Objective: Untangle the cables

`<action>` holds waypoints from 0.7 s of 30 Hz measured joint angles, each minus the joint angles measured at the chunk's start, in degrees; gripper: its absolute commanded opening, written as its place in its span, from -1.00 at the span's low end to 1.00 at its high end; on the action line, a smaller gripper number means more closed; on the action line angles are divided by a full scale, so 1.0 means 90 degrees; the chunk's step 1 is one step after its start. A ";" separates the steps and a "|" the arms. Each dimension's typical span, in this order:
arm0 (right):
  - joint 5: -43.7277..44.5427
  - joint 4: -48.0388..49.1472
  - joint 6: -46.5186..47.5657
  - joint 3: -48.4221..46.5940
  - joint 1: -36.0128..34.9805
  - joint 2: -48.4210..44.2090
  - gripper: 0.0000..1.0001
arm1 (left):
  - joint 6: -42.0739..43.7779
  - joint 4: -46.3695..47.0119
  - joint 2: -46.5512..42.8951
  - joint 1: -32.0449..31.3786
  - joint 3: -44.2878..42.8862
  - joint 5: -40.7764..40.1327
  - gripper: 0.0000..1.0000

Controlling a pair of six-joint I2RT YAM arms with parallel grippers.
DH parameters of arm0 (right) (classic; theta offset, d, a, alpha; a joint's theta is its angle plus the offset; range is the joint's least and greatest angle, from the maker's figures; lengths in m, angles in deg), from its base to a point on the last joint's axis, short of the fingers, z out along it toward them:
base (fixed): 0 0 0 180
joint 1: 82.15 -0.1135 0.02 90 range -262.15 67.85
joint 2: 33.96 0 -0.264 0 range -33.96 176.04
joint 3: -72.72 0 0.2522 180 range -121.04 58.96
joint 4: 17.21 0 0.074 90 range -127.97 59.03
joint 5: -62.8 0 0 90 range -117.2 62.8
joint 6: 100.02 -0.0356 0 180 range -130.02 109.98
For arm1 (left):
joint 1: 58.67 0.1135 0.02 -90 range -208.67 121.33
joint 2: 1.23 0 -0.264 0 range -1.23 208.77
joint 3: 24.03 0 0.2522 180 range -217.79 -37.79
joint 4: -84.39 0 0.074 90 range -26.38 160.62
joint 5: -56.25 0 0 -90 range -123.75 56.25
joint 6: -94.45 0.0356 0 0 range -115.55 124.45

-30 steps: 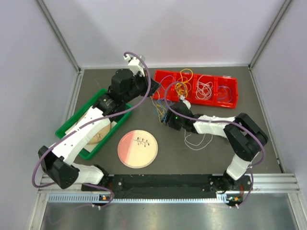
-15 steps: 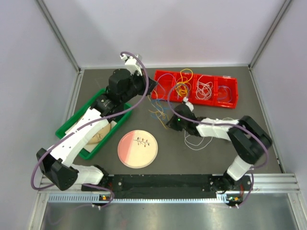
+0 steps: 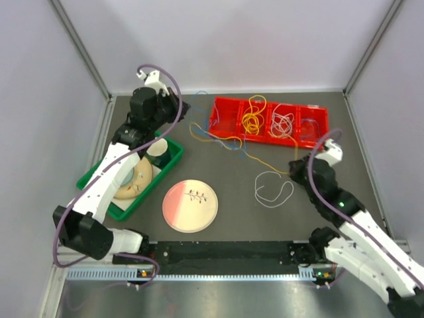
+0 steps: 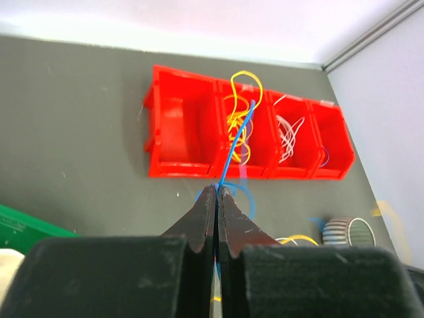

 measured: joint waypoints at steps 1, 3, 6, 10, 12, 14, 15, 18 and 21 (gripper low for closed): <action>0.0180 -0.0304 0.0075 -0.0053 0.0058 -0.0299 -1.00 | -0.0036 0.0027 0.0002 0.0041 0.0070 0.0051 -1.00; 0.0573 -0.0940 0.0250 -0.0301 0.0109 -0.0714 -1.00 | -0.0095 0.0046 0.0068 0.0078 0.0216 0.0129 -1.00; 0.1137 -0.1630 0.0537 -0.0940 0.0114 -0.0991 -1.00 | -0.0175 0.0112 0.0255 0.0092 0.0359 0.0238 -1.00; 0.1841 -0.2084 0.1005 -0.1807 0.0117 -0.1314 -1.00 | -0.0233 0.0165 0.0532 0.0143 0.0546 0.0357 -1.00; 0.2127 -0.2176 0.1219 -0.2181 0.0117 -0.1452 -1.00 | -0.0255 0.0165 0.0619 0.0177 0.0593 0.0398 -1.00; 0.2353 -0.2193 0.1377 -0.2421 0.0117 -0.1530 -1.00 | -0.0265 0.0192 0.0682 0.0194 0.0595 0.0403 -1.00; 0.2441 -0.2193 0.1435 -0.2484 0.0117 -0.1549 -1.00 | -0.0267 0.0211 0.0699 0.0202 0.0593 0.0403 -1.00; 0.2754 -0.2273 0.1598 -0.2521 0.0117 -0.1608 -1.00 | -0.0265 0.0240 0.0741 0.0219 0.0593 0.0401 -1.00; 0.3028 -0.2402 0.1702 -0.2518 0.0117 -0.1766 -1.00 | -0.0277 0.0345 0.0758 0.0335 0.0634 0.0440 -1.00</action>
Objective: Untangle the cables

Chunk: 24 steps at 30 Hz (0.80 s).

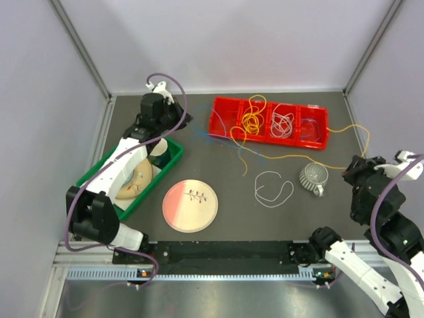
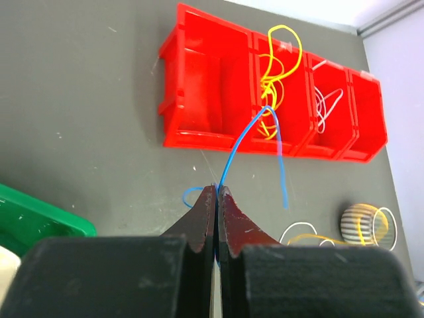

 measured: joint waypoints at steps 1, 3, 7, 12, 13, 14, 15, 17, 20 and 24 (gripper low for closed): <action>0.0083 -0.0022 0.0022 -0.0002 0.0000 -0.0068 -1.00 | -0.0024 0.0034 0.0010 0.0078 0.0032 0.0058 -1.00; 0.0206 -0.0070 0.0080 -0.0005 0.0000 -0.0160 -1.00 | -0.0075 0.0153 0.0024 0.0245 0.0160 0.0143 -1.00; 0.0279 -0.0107 0.0136 -0.0007 0.0000 -0.0182 -1.00 | -0.0214 0.0282 0.0109 0.0602 0.0512 0.0289 -1.00; 0.0291 -0.0143 0.0134 -0.0005 0.0000 -0.0165 -1.00 | -0.0296 0.0277 0.0233 0.0918 0.0675 0.0340 -1.00; 0.0308 -0.0148 0.0134 -0.0005 0.0000 -0.0160 -1.00 | -0.0333 0.0279 0.0233 0.0988 0.0695 0.0342 -1.00; 0.0347 -0.0155 0.0136 -0.0005 0.0000 -0.0155 -1.00 | -0.0367 0.0291 0.0233 0.1049 0.0709 0.0321 -1.00; 0.0381 -0.0163 0.0136 -0.0005 0.0000 -0.0153 -1.00 | -0.0389 0.0325 0.0233 0.1115 0.0738 0.0291 -1.00; 0.0476 -0.0189 0.0158 -0.0005 0.0000 -0.0153 -1.00 | -0.0427 0.0381 0.0233 0.1243 0.0838 0.0287 -1.00; 0.0619 -0.0223 0.0236 -0.0005 0.0000 -0.0153 -1.00 | -0.0510 0.0425 0.0299 0.1396 0.0984 0.0262 -1.00; 0.0668 -0.0228 0.0318 -0.0005 0.0000 -0.0153 -1.00 | -0.0629 0.0532 0.0498 0.1537 0.1146 0.0233 -1.00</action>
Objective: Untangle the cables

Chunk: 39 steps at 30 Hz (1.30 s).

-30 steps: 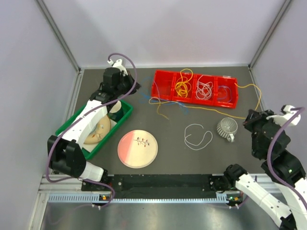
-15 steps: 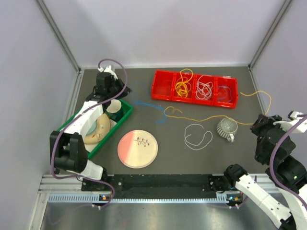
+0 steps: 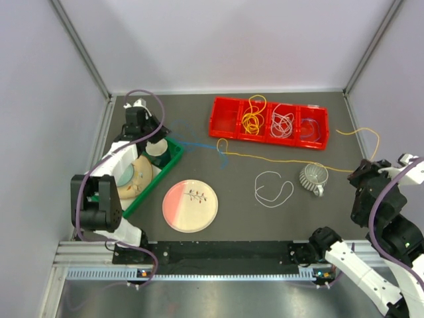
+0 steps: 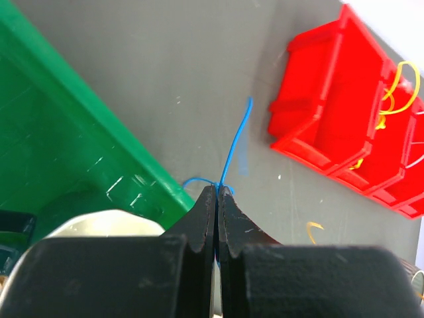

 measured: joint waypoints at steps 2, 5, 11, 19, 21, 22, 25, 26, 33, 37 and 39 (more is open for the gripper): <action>-0.0007 0.0000 0.0029 0.0000 0.0000 0.0007 -1.00 | -0.0046 0.0007 0.0104 0.0032 0.0000 0.0024 -1.00; -0.0180 0.0002 0.0022 0.0012 0.0000 0.0121 -1.00 | -0.0109 0.0015 0.0180 0.0049 0.0000 0.0073 -1.00; -0.1173 0.0126 -0.0420 0.0503 0.0000 0.1054 -1.00 | -0.0289 0.0119 0.0131 0.0034 -0.0058 0.0619 -1.00; -0.2880 0.0668 -0.0619 0.1717 0.0000 0.2220 -1.00 | -0.0396 0.0112 -0.0755 -0.0350 -0.0243 0.1253 -1.00; -0.3249 0.0901 -0.0639 0.1778 0.0000 0.2494 -1.00 | -0.0393 0.0138 -0.0952 -0.0512 -0.0415 0.1324 -1.00; -0.3415 0.1039 -0.0648 0.1807 0.0000 0.2608 -1.00 | -0.0393 0.0143 -0.1032 -0.0585 -0.0495 0.1370 -1.00; -0.3823 0.1450 -0.0673 0.1909 0.0000 0.2871 -0.33 | -0.0396 0.0185 -0.1171 -0.0743 -0.0656 0.1447 -1.00; -0.3968 0.1583 -0.0704 0.1940 0.0000 0.2970 -0.22 | -0.0410 0.0206 -0.1190 -0.0777 -0.0682 0.1472 -1.00; -0.4473 0.2203 -0.0702 0.1931 -0.0316 0.3883 0.04 | -0.0566 0.0231 -0.1188 -0.0823 -0.0687 0.1615 -1.00; -0.4605 0.2637 -0.0653 0.1787 -0.0906 0.4376 -0.01 | -0.0612 0.0228 -0.1190 -0.0882 -0.0690 0.1617 -1.00; -0.4656 0.2892 -0.0612 0.1647 -0.1149 0.4687 -0.01 | -0.0612 0.0228 -0.1190 -0.0916 -0.0690 0.1617 -1.00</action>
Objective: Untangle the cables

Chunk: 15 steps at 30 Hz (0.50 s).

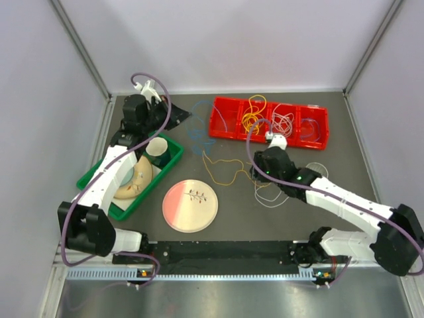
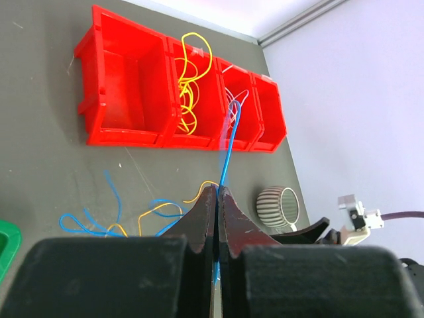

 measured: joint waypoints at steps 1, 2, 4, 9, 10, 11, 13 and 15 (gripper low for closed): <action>-0.0012 0.0146 0.0036 -0.0083 -0.0117 0.0177 -0.01 | 0.0000 0.0000 0.0000 -0.0012 0.0000 0.0002 -1.00; -0.0044 0.0262 0.0068 -0.0151 -0.0194 0.0325 0.00 | 0.0002 0.0000 0.0000 -0.0022 0.0000 0.0000 -1.00; -0.0117 0.0476 0.0148 -0.0364 -0.0352 0.0721 0.00 | 0.0000 0.0000 -0.0002 -0.0034 0.0000 0.0002 -1.00; -0.0267 0.0937 0.0304 -0.1010 -0.0576 0.1656 0.02 | -0.0002 -0.0002 -0.0005 -0.0053 0.0000 -0.0002 -1.00; -0.0265 0.1037 0.0333 -0.1149 -0.0636 0.1846 0.02 | -0.0002 -0.0002 -0.0010 -0.0058 0.0000 -0.0005 -1.00; -0.0265 0.1115 0.0362 -0.1268 -0.0709 0.2023 0.02 | -0.0002 -0.0002 -0.0015 -0.0061 0.0000 -0.0005 -1.00; -0.0277 0.1258 0.0403 -0.1450 -0.0848 0.2319 0.02 | -0.0002 0.0000 -0.0019 -0.0066 0.0000 -0.0005 -1.00; -0.0299 0.1464 0.0454 -0.1571 -0.0991 0.2611 0.02 | -0.0002 -0.0002 -0.0032 -0.0066 0.0000 -0.0007 -1.00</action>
